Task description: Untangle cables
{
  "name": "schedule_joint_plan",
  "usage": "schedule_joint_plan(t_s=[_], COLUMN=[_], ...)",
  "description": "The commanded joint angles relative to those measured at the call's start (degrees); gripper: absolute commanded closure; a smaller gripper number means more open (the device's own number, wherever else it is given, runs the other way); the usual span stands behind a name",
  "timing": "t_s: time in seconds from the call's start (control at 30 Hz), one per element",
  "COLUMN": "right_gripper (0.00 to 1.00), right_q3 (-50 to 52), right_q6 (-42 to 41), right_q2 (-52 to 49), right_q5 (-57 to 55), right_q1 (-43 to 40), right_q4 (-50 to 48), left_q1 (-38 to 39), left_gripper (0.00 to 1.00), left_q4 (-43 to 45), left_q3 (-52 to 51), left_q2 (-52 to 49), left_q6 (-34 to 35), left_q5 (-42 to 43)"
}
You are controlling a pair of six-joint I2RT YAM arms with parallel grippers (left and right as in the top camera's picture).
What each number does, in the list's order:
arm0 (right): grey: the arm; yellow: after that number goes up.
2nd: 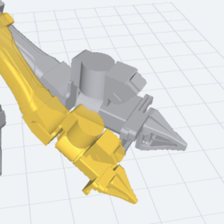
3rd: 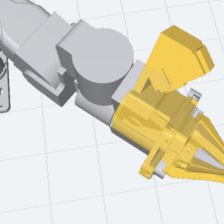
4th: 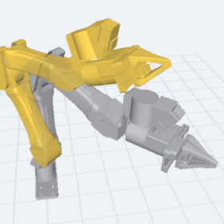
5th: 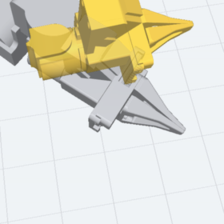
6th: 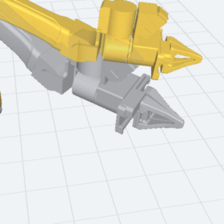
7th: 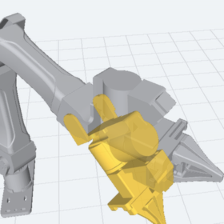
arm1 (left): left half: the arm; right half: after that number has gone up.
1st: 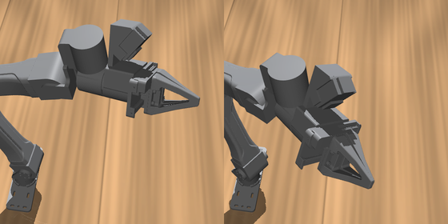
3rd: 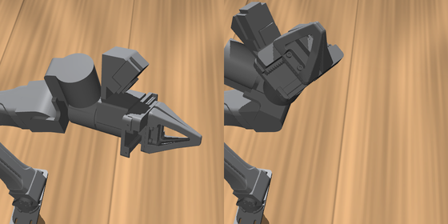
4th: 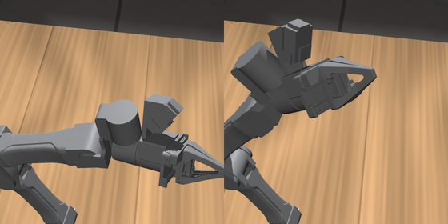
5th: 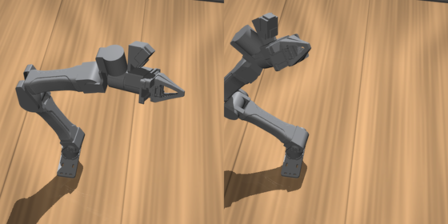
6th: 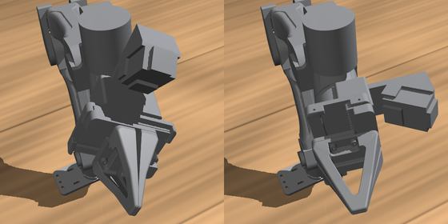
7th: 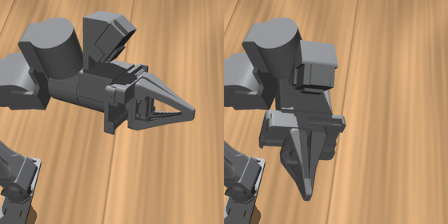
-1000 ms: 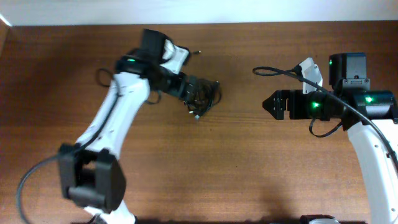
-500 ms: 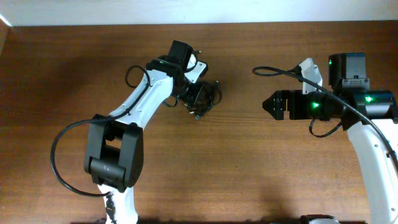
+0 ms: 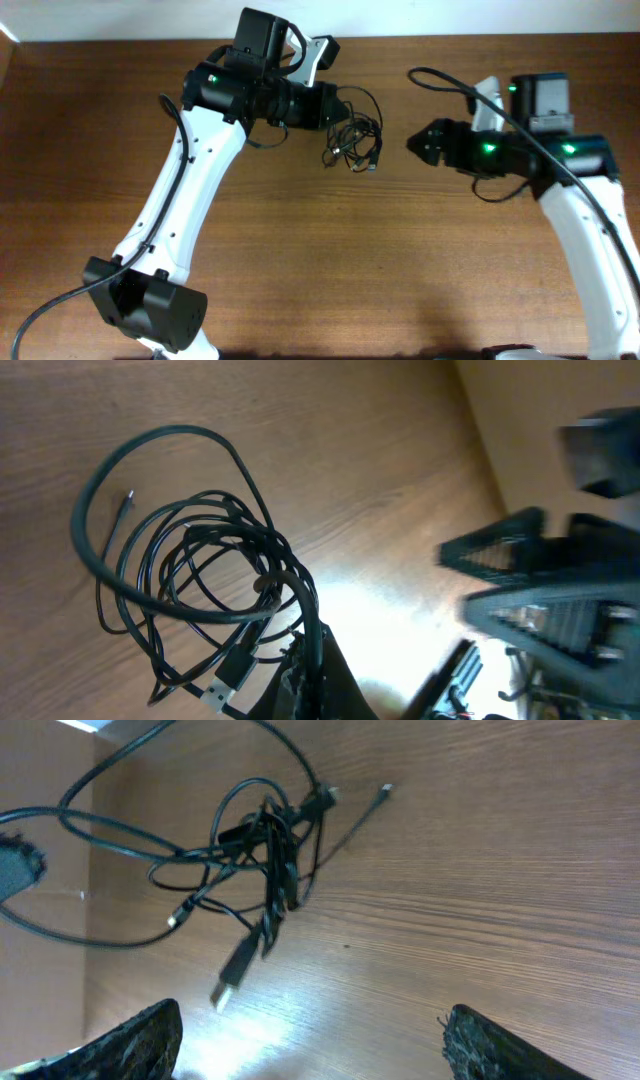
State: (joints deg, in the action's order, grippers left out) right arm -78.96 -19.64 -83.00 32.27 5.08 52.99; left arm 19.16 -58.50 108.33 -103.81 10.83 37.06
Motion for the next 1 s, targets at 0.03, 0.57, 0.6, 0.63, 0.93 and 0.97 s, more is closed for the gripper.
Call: schedule_joint_plan(t_s=[0.03,0.57,0.6,0.63,0.93,0.97], right_gripper=[0.19,0.92,0.96,0.96,0.96,0.96], right_q3=[-0.81,-0.83,-0.83,-0.83,-0.87,-0.87], right_q6=[-4.87,-4.85,-4.85,-4.85,-1.62,-1.6], right_q2=[-7.1,-13.9,-13.9,-13.86,1.79,4.2], right_q5=[0.24,-7.48,-7.48,-7.48,-7.5,-7.48], right_q1=[5.51,7.96,7.93,7.93,0.39,0.39], right_q4=[-3.8,-11.72,-11.67,-11.67,-0.55,0.42], left_q1=[-0.5,-0.96,-0.96,-0.96,-0.96,-0.96], left_gripper=[1.0,1.0,1.0,1.0,1.0,1.0], left_q4=[1.36,11.78,11.82,11.8,9.51,7.48], left_q3=[0.74,0.74,0.74,0.74,0.74,0.74], left_q2=[1.53,1.53,1.53,1.53,1.51,1.51], left_q6=[3.32,15.47,15.47,15.43,13.49,12.0], left_q5=[4.22,14.64,14.53,13.92,-7.34,-11.63])
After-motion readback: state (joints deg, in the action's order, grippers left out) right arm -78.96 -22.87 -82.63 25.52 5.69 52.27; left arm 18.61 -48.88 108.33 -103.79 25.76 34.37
